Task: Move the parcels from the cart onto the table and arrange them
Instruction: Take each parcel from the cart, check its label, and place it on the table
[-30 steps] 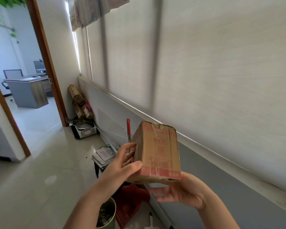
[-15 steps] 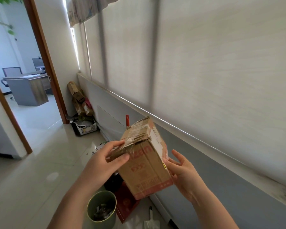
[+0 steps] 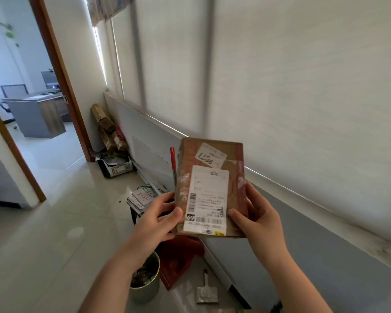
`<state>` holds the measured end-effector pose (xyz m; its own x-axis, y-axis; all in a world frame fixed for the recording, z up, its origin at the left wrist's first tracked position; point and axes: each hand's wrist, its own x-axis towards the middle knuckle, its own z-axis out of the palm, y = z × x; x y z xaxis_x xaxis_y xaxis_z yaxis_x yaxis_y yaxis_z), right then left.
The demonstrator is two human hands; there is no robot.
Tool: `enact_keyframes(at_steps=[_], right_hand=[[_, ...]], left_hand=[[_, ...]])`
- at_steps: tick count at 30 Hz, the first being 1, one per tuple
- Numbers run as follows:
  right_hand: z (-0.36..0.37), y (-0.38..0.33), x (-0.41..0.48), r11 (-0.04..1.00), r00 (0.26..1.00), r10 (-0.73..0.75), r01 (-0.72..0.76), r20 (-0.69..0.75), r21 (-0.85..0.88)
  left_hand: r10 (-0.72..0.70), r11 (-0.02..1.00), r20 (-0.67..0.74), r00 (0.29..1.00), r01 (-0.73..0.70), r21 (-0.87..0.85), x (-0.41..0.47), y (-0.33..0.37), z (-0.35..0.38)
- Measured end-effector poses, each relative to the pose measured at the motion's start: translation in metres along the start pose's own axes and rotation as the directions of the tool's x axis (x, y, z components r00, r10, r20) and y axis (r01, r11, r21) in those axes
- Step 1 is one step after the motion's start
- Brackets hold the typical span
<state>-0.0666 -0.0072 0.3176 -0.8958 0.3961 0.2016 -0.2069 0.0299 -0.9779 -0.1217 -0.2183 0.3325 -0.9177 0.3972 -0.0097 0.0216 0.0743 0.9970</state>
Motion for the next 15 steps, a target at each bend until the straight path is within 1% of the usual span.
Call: enact_keyframes(at_steps=[2,4,7,10,12,15], right_hand=[[0.002,0.000,-0.007,0.995,0.998,-0.063,0.062,-0.005,-0.074],[-0.001,-0.002,-0.009,0.992,0.996,-0.091,0.089,-0.019,-0.085],[-0.015,-0.008,-0.011,0.991,0.993,-0.119,0.119,-0.003,-0.054],[-0.023,-0.009,-0.015,0.993,0.993,-0.116,0.116,0.015,0.004],[-0.025,-0.010,-0.018,0.993,0.994,-0.111,0.112,-0.008,0.026],[-0.028,-0.015,-0.021,0.995,0.991,-0.100,0.099,-0.085,-0.018]], left_hand=[[0.009,1.000,-0.055,0.998,-0.010,-0.022,0.001,-0.005,0.013],[0.023,0.999,-0.077,0.997,-0.025,-0.034,0.003,-0.008,0.022],[0.046,0.996,-0.063,0.997,-0.051,-0.077,0.004,-0.005,0.030],[0.067,0.996,-0.058,0.996,-0.070,-0.049,0.004,-0.003,0.035],[0.070,0.997,-0.057,0.996,-0.071,-0.030,0.002,-0.002,0.033],[0.048,0.999,-0.005,0.999,-0.048,-0.004,-0.002,0.001,0.022]])
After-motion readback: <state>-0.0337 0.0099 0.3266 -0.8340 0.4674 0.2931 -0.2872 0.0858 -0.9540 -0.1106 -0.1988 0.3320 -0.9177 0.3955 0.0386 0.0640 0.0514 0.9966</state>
